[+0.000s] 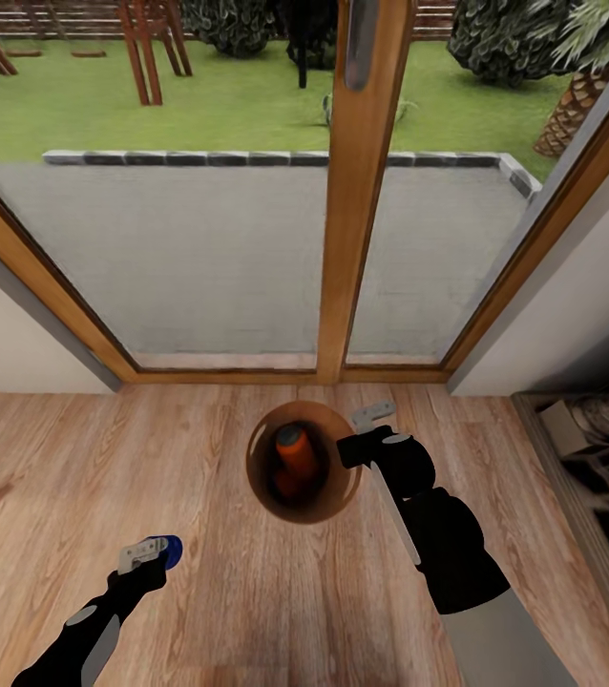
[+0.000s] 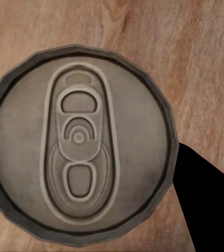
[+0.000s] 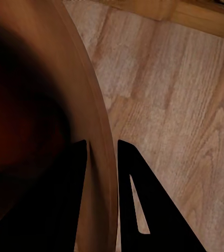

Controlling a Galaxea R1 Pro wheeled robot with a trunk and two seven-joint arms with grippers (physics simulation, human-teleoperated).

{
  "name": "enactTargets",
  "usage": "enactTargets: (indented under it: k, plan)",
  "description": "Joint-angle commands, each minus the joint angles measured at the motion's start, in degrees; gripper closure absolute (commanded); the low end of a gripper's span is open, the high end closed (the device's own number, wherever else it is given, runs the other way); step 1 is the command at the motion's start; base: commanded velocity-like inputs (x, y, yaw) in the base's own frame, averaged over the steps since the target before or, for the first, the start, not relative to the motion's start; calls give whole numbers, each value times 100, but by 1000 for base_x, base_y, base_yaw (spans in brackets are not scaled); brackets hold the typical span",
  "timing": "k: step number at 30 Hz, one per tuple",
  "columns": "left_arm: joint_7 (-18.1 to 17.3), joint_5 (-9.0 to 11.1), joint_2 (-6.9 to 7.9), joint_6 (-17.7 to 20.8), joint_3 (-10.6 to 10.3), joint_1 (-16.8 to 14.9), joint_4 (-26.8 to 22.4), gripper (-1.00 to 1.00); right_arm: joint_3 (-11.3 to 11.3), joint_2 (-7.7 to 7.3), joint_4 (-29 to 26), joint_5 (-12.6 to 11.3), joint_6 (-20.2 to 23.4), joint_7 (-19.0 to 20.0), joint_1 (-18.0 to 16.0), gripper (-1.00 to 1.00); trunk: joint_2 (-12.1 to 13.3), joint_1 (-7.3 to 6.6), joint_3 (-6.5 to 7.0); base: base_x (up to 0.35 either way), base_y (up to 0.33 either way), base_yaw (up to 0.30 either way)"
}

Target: Put the three can of soda from the living room inside the tash can in the kitchen.

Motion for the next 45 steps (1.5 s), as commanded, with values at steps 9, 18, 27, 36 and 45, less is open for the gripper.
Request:
enactTargets:
  k: [9, 18, 27, 36, 45]
  plan:
    - [6, -7, 0, 5, -5, 3, -3, 100, 1, 1, 30, -94, -3, -2, 0, 100, 362, -199, 162, 0, 0, 0]
    - [-4, -2, 0, -7, 1, 3, -90, 100, 2, -1, 55, -87, -10, -2, 7, 100, 402, -221, 180, 0, 0, 0]
    - [-31, 7, 0, 6, 11, 6, -390, 100, -3, -6, 85, -80, -12, -3, 15, 100, 402, -221, 180, 0, 0, 0]
    - [-1281, 16, 28, 521, 35, 7, -834, 100, -3, -14, 378, -57, -17, -23, 17, 100, 402, -221, 180, 0, 0, 0]
    - [-3031, 8, 268, 2580, 57, 8, -2036, 100, -5, -23, 963, -39, -42, -96, 17, 100, 402, -221, 180, 0, 0, 0]
